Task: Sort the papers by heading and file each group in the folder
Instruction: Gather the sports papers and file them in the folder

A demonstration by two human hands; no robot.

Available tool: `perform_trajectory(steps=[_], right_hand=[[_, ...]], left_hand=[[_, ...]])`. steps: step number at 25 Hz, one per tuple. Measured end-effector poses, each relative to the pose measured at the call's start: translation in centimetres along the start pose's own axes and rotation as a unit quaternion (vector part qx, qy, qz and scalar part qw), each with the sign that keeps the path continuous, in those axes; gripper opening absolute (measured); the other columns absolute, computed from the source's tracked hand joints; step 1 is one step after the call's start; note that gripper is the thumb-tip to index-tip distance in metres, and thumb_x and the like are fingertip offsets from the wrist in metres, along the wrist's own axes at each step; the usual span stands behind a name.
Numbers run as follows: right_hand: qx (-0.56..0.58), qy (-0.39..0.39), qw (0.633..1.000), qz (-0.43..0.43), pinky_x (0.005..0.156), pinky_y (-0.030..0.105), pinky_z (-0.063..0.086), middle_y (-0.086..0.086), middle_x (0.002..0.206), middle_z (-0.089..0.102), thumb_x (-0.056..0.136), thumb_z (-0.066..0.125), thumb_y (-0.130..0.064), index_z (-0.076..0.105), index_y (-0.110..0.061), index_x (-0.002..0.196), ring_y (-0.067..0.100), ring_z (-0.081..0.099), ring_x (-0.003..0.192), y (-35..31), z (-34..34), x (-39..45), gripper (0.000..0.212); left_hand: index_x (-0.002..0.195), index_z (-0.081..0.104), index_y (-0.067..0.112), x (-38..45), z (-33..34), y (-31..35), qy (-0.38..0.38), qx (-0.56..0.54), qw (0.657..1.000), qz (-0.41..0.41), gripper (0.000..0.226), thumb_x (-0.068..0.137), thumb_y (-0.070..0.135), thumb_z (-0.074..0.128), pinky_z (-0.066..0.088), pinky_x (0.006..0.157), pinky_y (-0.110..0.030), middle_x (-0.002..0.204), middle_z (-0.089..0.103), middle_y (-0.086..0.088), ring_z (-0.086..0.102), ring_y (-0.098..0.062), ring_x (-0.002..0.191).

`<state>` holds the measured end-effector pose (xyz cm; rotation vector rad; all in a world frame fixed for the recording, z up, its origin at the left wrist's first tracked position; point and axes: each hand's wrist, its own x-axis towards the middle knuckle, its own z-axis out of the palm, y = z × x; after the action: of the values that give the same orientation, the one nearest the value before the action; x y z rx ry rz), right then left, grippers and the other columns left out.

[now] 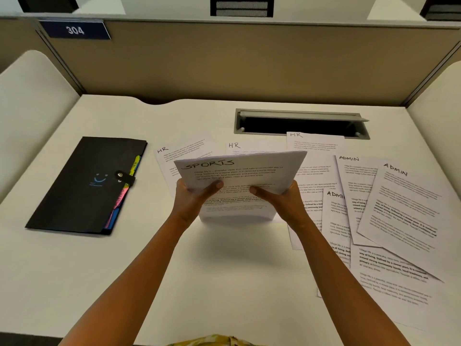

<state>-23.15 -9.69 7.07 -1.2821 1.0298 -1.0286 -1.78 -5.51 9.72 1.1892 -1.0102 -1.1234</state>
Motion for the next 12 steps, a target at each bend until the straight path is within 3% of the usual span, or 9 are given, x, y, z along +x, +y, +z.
perform_trajectory(steps=[2, 6, 12], right_hand=[[0.0, 0.0, 1.0, 0.004, 0.072, 0.025, 0.059, -0.016, 0.094, 0.075, 0.071, 0.081, -0.002, 0.067, -0.031, 0.102, 0.009, 0.072, 0.09, 0.6, 0.2, -0.3, 0.045], [0.008, -0.003, 1.0, -0.002, 0.072, 0.027, 0.06, -0.011, 0.097, 0.074, 0.071, 0.081, -0.002, 0.066, -0.032, 0.103, 0.014, 0.072, 0.092, 1.2, -0.1, -0.2, 0.046], [0.0, -0.003, 0.999, 0.038, 0.082, 0.045, 0.06, -0.004, 0.102, 0.075, 0.07, 0.082, 0.0, 0.067, -0.024, 0.105, 0.02, 0.071, 0.096, 3.0, 0.4, -0.9, 0.045]], left_hand=[[0.098, 0.071, 0.042, -0.2, 0.0, -0.7, 0.003, 0.009, 1.0, -0.013, 0.05, 0.051, 0.045, 0.088, 0.058, 0.08, -0.046, 0.106, 0.074, 0.004, 0.07, -0.023, 0.098], [0.097, 0.072, 0.043, -0.2, -0.6, -1.0, -0.002, 0.008, 1.0, -0.027, 0.042, 0.057, 0.032, 0.083, 0.059, 0.079, -0.045, 0.105, 0.074, 0.004, 0.07, -0.023, 0.097], [0.097, 0.07, 0.047, -1.0, -0.5, -2.4, -0.005, 0.019, 0.999, -0.046, 0.049, 0.064, 0.012, 0.08, 0.059, 0.079, -0.043, 0.106, 0.073, 0.007, 0.069, -0.021, 0.1]])
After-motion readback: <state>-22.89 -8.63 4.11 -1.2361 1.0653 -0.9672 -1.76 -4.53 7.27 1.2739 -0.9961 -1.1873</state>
